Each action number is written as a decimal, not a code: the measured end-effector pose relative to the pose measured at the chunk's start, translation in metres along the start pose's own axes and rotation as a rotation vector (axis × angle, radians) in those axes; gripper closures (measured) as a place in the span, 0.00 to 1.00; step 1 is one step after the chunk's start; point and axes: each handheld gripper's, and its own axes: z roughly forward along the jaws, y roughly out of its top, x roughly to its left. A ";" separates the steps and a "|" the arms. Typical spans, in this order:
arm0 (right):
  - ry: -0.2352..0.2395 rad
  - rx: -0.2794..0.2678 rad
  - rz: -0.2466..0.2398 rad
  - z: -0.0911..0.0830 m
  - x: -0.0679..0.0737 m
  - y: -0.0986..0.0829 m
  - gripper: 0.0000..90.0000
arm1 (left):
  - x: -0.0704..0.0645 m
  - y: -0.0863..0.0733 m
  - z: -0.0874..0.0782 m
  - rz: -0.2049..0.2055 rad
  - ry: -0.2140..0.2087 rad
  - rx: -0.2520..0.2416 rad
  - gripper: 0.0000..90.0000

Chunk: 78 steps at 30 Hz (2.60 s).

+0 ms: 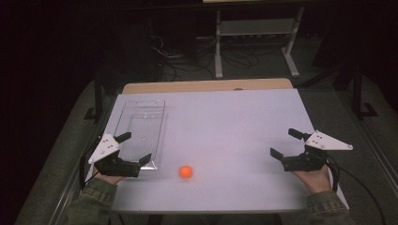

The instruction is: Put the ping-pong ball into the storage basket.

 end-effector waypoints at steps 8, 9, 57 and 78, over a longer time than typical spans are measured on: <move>-0.001 0.004 -0.004 0.001 0.000 0.000 0.00 | -0.006 0.013 0.006 0.046 -0.036 0.025 0.00; 0.000 0.004 -0.004 0.001 0.000 0.000 0.00 | -0.006 0.015 0.006 0.053 -0.040 0.031 0.00; 0.022 0.027 -0.021 0.004 0.004 -0.001 0.00 | -0.016 0.038 0.042 0.151 -0.187 0.222 0.00; 0.031 0.034 -0.018 0.004 0.005 -0.001 0.00 | -0.028 0.039 0.060 0.208 -0.260 0.327 0.00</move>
